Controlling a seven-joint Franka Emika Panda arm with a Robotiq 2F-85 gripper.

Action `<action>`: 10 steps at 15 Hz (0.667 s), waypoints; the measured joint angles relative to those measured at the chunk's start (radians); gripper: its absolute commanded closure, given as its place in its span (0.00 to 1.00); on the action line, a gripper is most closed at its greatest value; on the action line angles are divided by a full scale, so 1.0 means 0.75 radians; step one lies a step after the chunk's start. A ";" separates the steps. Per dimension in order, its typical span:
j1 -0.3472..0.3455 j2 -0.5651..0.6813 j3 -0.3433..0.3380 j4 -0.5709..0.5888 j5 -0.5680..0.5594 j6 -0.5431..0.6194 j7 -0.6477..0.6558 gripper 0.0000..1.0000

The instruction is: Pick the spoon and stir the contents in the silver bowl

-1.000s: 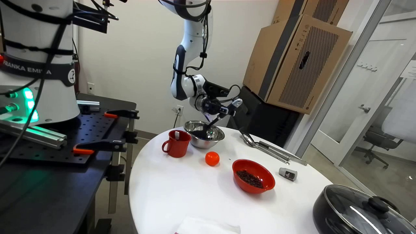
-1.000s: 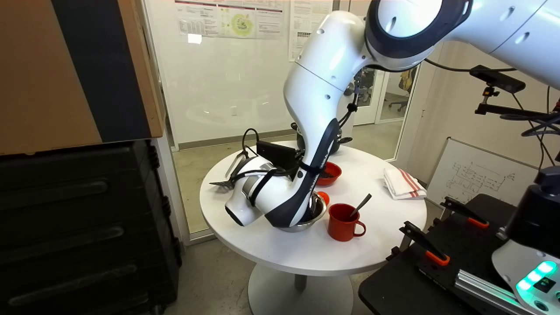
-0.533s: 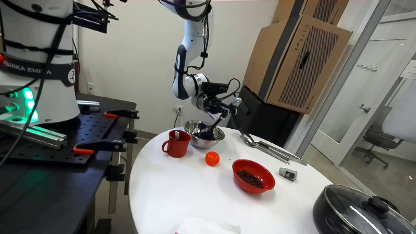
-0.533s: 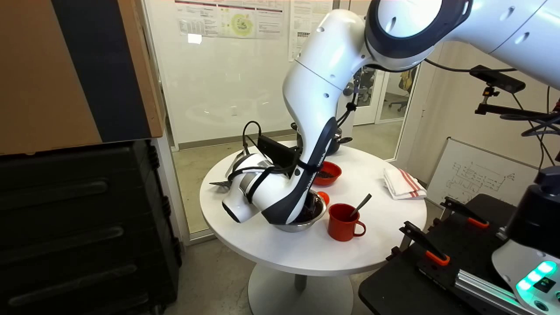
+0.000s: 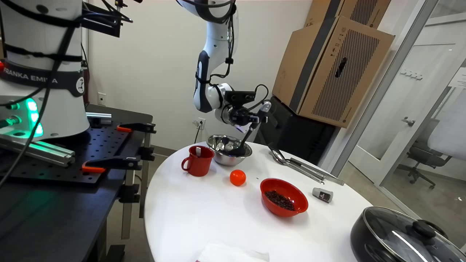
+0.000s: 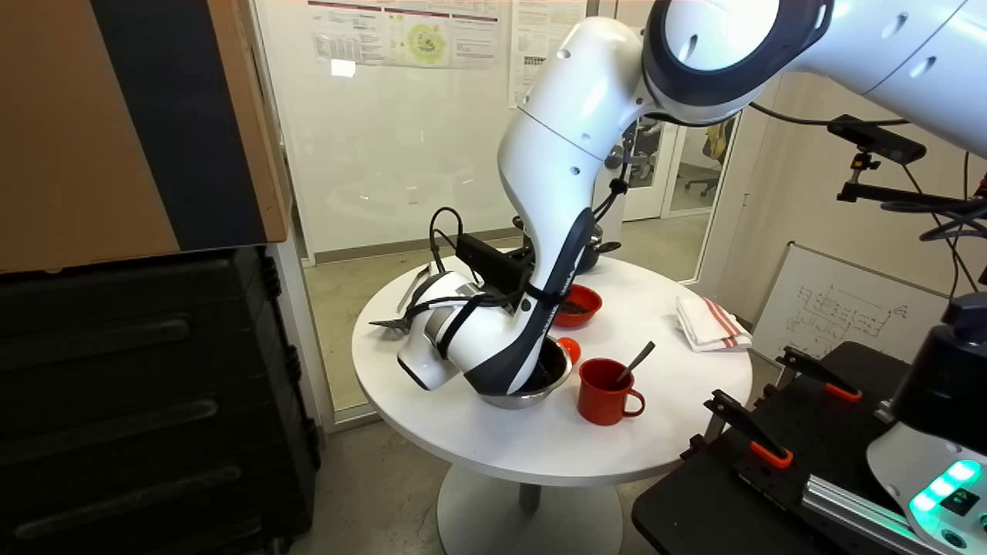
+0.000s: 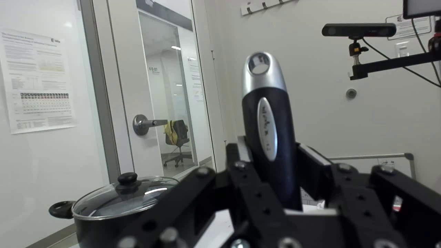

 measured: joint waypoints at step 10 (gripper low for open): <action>-0.048 -0.036 0.055 -0.008 0.034 0.009 -0.198 0.92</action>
